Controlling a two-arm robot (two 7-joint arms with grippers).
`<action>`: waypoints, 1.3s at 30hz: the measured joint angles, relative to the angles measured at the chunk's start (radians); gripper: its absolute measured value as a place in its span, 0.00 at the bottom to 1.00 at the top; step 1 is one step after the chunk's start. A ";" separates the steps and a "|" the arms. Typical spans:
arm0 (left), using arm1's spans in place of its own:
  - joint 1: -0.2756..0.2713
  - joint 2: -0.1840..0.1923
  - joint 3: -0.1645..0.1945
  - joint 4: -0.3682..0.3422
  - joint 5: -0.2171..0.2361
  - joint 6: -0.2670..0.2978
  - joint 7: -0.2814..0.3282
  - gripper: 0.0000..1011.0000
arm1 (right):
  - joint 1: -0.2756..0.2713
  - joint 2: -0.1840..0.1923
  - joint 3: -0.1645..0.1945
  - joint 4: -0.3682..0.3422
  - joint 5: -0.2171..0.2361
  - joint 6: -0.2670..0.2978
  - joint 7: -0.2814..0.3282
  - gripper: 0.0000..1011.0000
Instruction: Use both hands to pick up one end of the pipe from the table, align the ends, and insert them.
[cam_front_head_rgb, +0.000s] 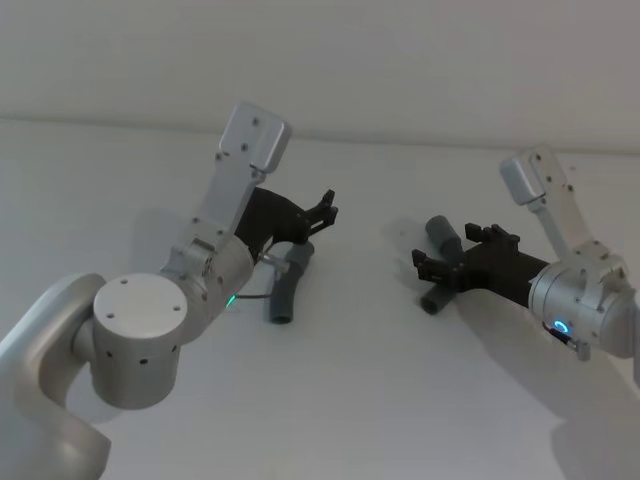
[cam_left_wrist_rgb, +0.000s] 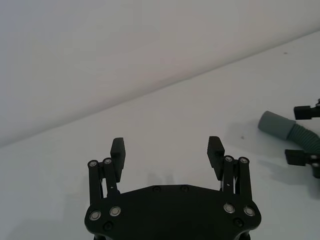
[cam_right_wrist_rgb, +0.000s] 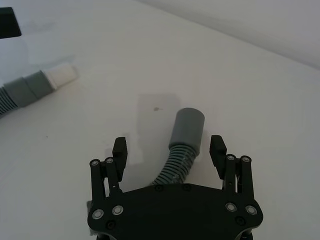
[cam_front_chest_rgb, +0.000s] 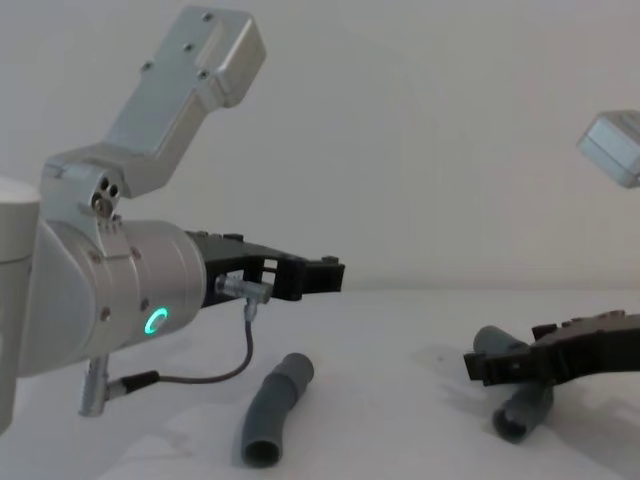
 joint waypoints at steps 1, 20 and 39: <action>0.004 -0.003 -0.003 0.000 -0.005 0.000 -0.004 0.99 | 0.001 0.000 0.000 0.002 -0.002 0.000 0.000 0.99; 0.049 -0.018 -0.021 -0.015 -0.034 0.057 -0.021 0.99 | 0.023 -0.018 -0.001 0.054 -0.024 0.000 0.007 0.99; 0.062 -0.034 -0.036 -0.020 -0.028 0.146 -0.011 0.99 | 0.049 -0.035 0.001 0.091 -0.037 -0.001 0.027 0.99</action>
